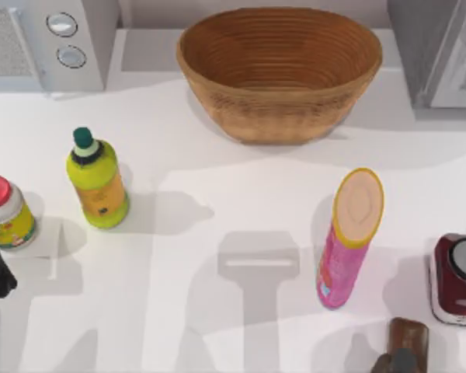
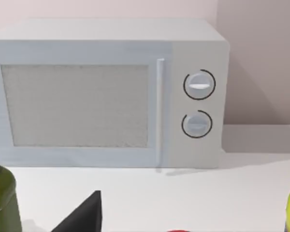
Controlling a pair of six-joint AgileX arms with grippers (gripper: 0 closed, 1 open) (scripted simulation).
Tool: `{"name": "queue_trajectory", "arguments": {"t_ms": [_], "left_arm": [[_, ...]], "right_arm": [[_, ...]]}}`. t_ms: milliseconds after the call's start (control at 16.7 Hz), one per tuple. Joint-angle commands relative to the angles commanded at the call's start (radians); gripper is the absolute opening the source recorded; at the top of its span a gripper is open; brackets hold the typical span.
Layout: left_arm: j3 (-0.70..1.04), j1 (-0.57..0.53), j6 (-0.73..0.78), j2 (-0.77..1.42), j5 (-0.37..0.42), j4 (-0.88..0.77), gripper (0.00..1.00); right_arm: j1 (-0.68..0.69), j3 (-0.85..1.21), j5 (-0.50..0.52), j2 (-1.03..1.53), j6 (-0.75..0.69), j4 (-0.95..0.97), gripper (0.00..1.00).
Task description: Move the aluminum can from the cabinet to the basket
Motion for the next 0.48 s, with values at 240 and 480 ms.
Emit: {"name": "queue_trajectory", "arguments": {"t_ms": [240, 480], "left_arm": [[0.0, 0.0, 0.0, 0.0, 0.0, 0.0, 1.0], [0.0, 0.0, 0.0, 0.0, 0.0, 0.0, 1.0]], "right_arm": [[0.024, 0.051, 0.024, 0.062, 0.001, 0.024, 0.0], [0.102, 0.219, 0.106, 0.292, 0.003, 0.102, 0.0]]}}
